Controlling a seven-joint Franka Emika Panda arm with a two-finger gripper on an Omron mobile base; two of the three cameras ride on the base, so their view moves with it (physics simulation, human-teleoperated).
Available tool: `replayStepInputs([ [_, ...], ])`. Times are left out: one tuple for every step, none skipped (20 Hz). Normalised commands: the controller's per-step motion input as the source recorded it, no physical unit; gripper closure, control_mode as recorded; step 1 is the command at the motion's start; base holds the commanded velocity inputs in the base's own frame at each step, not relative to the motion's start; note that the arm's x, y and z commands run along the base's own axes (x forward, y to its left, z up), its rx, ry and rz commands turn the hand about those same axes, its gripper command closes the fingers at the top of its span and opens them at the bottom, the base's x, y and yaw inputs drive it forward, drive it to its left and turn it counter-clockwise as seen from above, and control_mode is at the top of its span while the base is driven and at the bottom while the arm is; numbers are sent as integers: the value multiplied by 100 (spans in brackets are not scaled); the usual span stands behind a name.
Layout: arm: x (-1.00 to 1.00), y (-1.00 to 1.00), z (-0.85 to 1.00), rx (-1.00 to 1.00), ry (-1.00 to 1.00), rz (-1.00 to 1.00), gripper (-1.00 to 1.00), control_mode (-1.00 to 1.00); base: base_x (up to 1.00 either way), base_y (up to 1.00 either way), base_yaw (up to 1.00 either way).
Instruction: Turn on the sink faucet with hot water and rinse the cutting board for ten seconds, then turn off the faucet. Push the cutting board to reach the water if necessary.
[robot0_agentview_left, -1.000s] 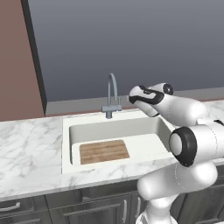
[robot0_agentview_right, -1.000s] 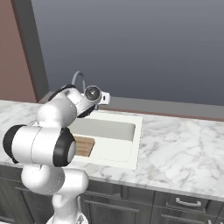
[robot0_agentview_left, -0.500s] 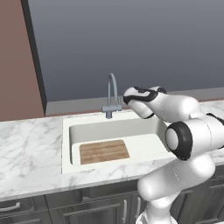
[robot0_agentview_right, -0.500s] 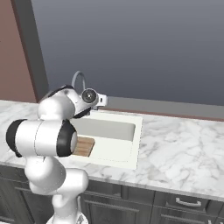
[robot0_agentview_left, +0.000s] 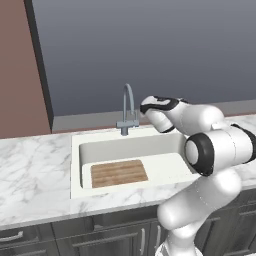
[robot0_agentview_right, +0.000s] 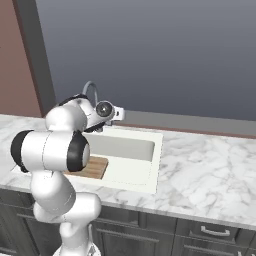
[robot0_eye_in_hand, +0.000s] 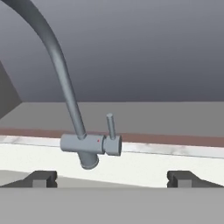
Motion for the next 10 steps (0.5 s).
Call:
replayStepInputs([
  [28,-19,0,0,0,0,-100,-100,0,0,0],
  [36,-14,0,0,0,0,-100,-100,0,0,0],
  [36,-11,0,0,0,0,-100,-100,0,0,0],
  [36,-12,0,0,0,0,-100,-100,0,0,0],
  [31,-16,0,0,0,0,-100,-100,0,0,0],
  [31,-15,0,0,0,0,-100,-100,0,0,0],
  [31,-11,0,0,0,0,-100,-100,0,0,0],
  [33,-5,0,0,0,0,-100,-100,0,0,0],
  [29,-4,-1,0,0,0,-100,-100,0,0,0],
  [25,-4,-3,0,0,0,-100,-100,0,0,0],
])
